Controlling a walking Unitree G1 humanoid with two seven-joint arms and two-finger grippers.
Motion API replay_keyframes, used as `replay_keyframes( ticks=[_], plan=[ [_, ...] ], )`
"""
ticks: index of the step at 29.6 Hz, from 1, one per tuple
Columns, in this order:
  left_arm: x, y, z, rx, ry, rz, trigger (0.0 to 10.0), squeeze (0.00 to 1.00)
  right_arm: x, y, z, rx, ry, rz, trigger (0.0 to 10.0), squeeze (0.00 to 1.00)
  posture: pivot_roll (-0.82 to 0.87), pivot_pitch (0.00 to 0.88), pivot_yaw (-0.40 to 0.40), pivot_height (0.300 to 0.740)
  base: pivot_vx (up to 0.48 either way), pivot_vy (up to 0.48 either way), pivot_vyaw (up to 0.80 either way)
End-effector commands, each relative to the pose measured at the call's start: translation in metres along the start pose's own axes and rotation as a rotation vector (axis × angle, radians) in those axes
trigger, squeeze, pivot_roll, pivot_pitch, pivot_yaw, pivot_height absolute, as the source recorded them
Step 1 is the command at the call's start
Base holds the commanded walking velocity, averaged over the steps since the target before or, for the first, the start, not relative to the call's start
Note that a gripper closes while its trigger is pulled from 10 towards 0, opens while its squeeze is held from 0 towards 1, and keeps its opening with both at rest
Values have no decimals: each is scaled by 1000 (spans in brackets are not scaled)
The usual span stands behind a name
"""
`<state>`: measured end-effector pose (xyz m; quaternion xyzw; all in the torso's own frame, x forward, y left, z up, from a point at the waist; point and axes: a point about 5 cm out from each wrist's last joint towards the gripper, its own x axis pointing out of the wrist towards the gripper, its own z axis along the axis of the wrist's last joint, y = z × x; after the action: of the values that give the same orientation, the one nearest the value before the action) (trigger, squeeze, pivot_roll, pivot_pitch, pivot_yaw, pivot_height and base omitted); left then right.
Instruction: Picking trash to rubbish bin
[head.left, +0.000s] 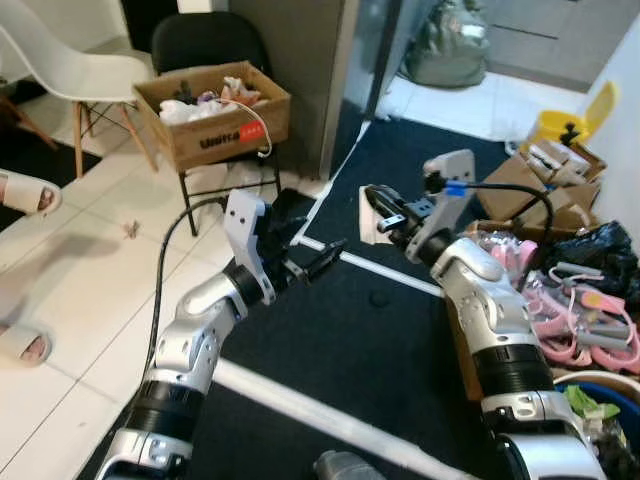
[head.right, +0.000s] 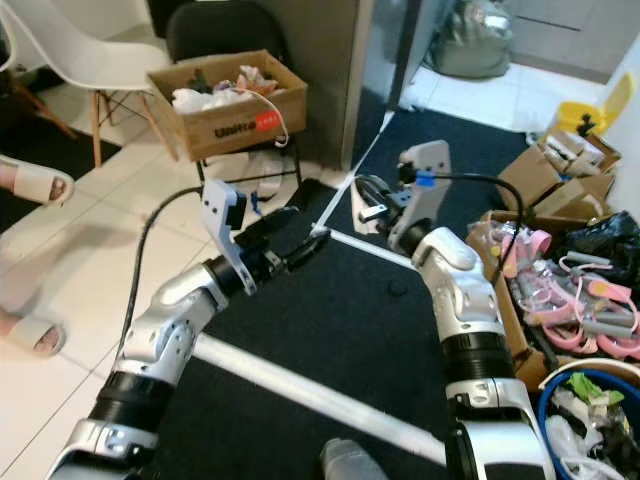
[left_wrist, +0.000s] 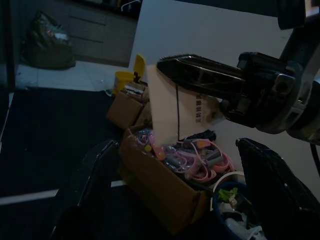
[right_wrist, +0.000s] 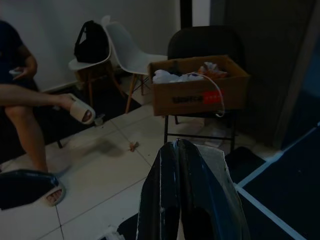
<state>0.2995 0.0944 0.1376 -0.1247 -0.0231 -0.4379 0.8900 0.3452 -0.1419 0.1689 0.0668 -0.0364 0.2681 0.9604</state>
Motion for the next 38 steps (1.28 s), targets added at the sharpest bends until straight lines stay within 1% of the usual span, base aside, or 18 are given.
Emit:
replay_keyframes(
  ticks=[1,3,5,7,8,9,11,13,15,19,21,24,25,29,33,38],
  plan=[
    [-3,0,-1,-14,9,-2,10000,0,4,2,3,-40,-6,-3,10000,0,-69,0,-34,740,0,0,0],
    [-4,0,-1,-23,8,4,10000,0,5,3,5,-57,-12,1,10000,0,-67,0,-31,740,0,0,0],
    [-9,-1,0,-44,6,21,10000,0,6,3,3,-85,-5,6,10000,0,-64,0,-28,740,0,0,0],
    [-11,-2,0,-49,8,24,10000,0,6,2,2,-89,0,4,10000,0,-64,0,-28,740,0,0,0],
    [-13,-2,0,-56,10,32,10000,0,5,1,0,-123,11,-1,10000,0,-61,0,-26,740,0,0,0],
    [-13,-2,0,-56,10,32,10000,0,5,1,0,-123,11,-1,10000,0,-61,0,-26,740,0,0,0],
    [-17,-3,-1,-72,8,54,10000,0,3,-4,-2,-169,24,-23,10000,0,-60,0,-23,740,0,0,0],
    [-22,-2,-1,-68,-2,102,10000,0,3,-5,-3,-192,25,-32,10000,0,-58,0,-21,740,0,0,0],
    [-23,-2,-1,-64,-6,119,10000,0,3,-5,-3,-197,24,-31,10000,0,-59,0,-19,740,0,0,0],
    [-28,1,-1,-47,-30,257,10000,0,3,-3,-6,-203,17,-29,10000,0,-58,0,-20,740,0,0,0],
    [-30,1,-2,-49,-39,289,10000,0,3,-3,-6,-203,16,-29,10000,0,-52,0,-27,740,0,0,0],
    [-31,1,-3,-62,-40,288,10000,0,3,-3,-7,-199,13,-30,10000,0,-48,0,-31,740,0,0,0],
    [-30,0,-3,-75,-40,266,10000,0,3,-3,-7,-196,10,-30,10000,0,-55,0,-28,740,0,0,0],
    [-29,-1,-2,-65,-39,236,10000,0,3,-4,-8,-198,7,-32,10000,0,-58,0,-26,740,0,0,0],
    [-27,-3,-1,-57,-49,229,10000,0,3,-4,-8,-201,6,-32,10000,0,-56,0,-31,740,0,0,0],
    [-26,-3,0,-59,-55,224,10000,0,3,-4,-8,-205,5,-33,10000,0,-56,0,-32,740,329,0,0]
  ],
)
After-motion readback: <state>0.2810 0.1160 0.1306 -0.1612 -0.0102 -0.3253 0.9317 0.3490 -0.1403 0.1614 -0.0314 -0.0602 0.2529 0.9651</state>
